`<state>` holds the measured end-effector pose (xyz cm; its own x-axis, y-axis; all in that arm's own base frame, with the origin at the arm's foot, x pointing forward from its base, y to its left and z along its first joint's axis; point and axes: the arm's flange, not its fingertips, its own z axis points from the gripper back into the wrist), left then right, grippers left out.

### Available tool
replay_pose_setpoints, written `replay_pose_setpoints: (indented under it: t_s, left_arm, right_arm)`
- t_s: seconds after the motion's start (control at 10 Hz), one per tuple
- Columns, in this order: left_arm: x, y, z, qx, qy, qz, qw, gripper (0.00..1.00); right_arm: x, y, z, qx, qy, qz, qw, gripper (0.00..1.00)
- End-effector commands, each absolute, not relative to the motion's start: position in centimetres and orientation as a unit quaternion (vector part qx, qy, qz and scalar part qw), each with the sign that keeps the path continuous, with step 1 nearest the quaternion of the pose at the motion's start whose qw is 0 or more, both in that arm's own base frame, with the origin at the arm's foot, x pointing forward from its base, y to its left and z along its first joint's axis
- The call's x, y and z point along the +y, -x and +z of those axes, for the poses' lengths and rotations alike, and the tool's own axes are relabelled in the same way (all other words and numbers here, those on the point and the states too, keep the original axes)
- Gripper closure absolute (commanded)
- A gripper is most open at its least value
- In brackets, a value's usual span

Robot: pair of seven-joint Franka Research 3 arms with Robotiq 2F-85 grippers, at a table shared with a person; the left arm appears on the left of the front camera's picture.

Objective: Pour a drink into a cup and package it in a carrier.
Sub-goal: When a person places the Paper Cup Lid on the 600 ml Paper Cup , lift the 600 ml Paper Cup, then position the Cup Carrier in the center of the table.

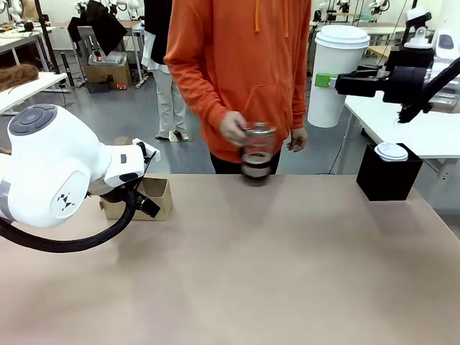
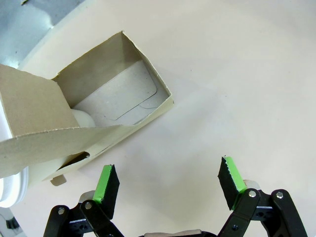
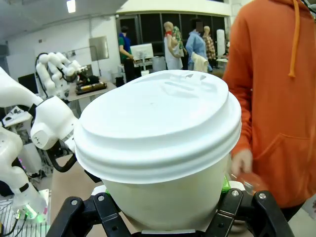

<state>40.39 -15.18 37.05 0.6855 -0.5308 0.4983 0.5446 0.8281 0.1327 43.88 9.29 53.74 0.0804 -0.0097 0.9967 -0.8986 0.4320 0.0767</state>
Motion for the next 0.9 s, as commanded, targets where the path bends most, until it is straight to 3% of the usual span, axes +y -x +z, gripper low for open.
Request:
replay_pose_setpoints:
  t_s: [0.0, 0.8]
  left_arm:
    - [-15.13, -40.36, 37.05, -0.267, 0.014, -0.292, 0.918, 0.0]
    - [-15.13, -40.36, 37.05, -0.267, 0.014, -0.292, 0.918, 0.0]
  right_arm:
    - [9.47, -44.2, 54.27, -0.578, -0.395, 0.358, 0.617, 0.2]
    - [9.47, -44.2, 54.27, -0.578, -0.395, 0.358, 0.617, 0.2]
